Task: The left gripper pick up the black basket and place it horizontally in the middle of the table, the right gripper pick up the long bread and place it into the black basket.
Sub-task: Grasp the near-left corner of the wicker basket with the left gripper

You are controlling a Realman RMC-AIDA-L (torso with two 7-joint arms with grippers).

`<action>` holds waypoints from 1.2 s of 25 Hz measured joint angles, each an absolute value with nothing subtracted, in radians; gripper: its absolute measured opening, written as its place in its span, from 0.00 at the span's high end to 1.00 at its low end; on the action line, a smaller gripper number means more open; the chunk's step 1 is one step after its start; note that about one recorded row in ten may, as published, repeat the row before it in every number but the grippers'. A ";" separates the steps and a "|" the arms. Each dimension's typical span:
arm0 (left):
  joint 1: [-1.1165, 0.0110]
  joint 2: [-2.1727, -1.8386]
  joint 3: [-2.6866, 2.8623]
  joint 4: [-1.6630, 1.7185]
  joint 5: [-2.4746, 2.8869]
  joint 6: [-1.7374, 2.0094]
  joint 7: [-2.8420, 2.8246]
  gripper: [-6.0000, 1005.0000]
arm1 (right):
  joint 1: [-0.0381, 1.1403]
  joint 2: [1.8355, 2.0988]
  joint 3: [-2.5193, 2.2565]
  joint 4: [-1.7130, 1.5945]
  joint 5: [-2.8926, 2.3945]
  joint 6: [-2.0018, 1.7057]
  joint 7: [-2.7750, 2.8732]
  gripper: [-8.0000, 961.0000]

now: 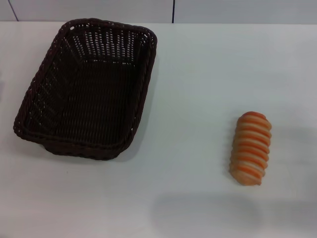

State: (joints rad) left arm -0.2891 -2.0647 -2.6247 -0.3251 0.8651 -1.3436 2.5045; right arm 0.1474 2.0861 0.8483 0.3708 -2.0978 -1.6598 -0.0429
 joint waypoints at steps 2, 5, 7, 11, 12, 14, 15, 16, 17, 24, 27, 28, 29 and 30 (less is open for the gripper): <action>-0.289 -2.065 -2.623 -0.325 0.865 -1.345 2.496 0.43 | 0.146 2.086 0.842 0.375 -2.098 -1.660 -0.043 0.20; -0.288 -2.065 -2.620 -0.325 0.865 -1.347 2.492 0.43 | 0.146 2.086 0.841 0.376 -2.098 -1.660 -0.043 0.20; -0.287 -2.065 -2.618 -0.326 0.865 -1.354 2.489 0.43 | 0.146 2.086 0.841 0.376 -2.098 -1.660 -0.043 0.20; -0.284 -2.065 -2.618 -0.325 0.865 -1.355 2.487 0.43 | 0.146 2.086 0.841 0.377 -2.098 -1.661 -0.043 0.20; -0.284 -2.065 -2.618 -0.325 0.865 -1.356 2.482 0.43 | 0.145 2.086 0.841 0.377 -2.098 -1.661 -0.043 0.20; -0.283 -2.065 -2.618 -0.325 0.865 -1.357 2.471 0.43 | 0.145 2.086 0.841 0.377 -2.098 -1.661 -0.043 0.20; -0.279 -2.063 -2.615 -0.338 0.870 -1.369 2.395 0.43 | 0.144 2.086 0.841 0.377 -2.098 -1.661 -0.043 0.20; -0.278 -2.063 -2.614 -0.345 0.871 -1.373 2.370 0.43 | 0.144 2.086 0.841 0.377 -2.097 -1.661 -0.043 0.20; -0.273 -2.061 -2.607 -0.363 0.876 -1.378 2.305 0.43 | 0.144 2.086 0.841 0.377 -2.096 -1.661 -0.043 0.20; -0.229 -2.039 -2.471 -0.665 1.008 -1.292 1.686 0.43 | 0.129 2.086 0.841 0.389 -2.097 -1.667 -0.043 0.20; -0.227 -2.028 -2.446 -0.805 1.152 -1.278 1.453 0.43 | 0.124 2.087 0.836 0.390 -2.098 -1.681 -0.043 0.20; -0.227 -2.028 -2.446 -0.805 1.152 -1.278 1.453 0.43 | 0.124 2.087 0.832 0.390 -2.098 -1.685 -0.043 0.20; -0.233 -2.025 -2.443 -0.920 1.286 -1.276 1.294 0.43 | 0.123 2.087 0.827 0.391 -2.097 -1.687 -0.043 0.20; -0.238 -2.027 -2.443 -0.991 1.374 -1.272 1.205 0.43 | 0.122 2.088 0.822 0.395 -2.096 -1.691 -0.043 0.20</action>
